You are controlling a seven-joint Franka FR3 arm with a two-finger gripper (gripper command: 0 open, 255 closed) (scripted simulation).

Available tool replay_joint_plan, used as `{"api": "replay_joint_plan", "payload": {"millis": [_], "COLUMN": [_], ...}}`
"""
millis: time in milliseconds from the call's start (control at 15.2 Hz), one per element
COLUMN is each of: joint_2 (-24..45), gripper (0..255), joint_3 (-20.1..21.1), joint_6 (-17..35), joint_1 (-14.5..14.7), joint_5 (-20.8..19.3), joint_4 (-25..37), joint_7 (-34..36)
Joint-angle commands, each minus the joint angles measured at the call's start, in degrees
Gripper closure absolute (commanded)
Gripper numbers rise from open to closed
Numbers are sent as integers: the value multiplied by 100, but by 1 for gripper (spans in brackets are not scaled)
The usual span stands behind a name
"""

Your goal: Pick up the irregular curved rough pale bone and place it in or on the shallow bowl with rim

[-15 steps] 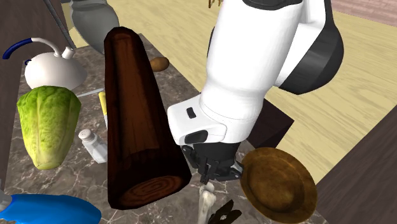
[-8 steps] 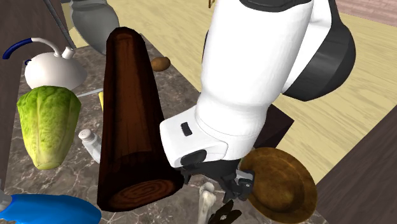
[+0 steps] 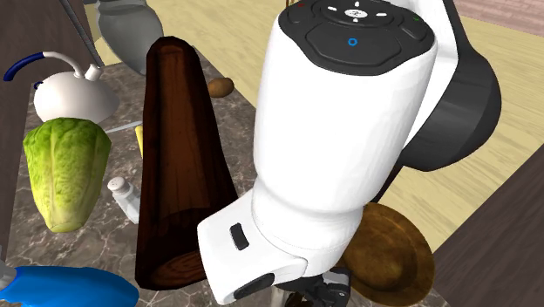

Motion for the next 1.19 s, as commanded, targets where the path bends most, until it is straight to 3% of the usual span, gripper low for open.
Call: {"api": "replay_joint_plan", "payload": {"millis": [0,594,660,1122], "joint_2": [52,99,99,99], "gripper": [0,0,255,255], "joint_3": [-1,-3,-3,-3], "joint_6": [145,252,252,252], "joint_1": [5,9,9,9], "joint_5": [-29,-56,-56,-56], "joint_4": [-98,-164,-164,-164], "joint_7": [18,36,36,36]}}
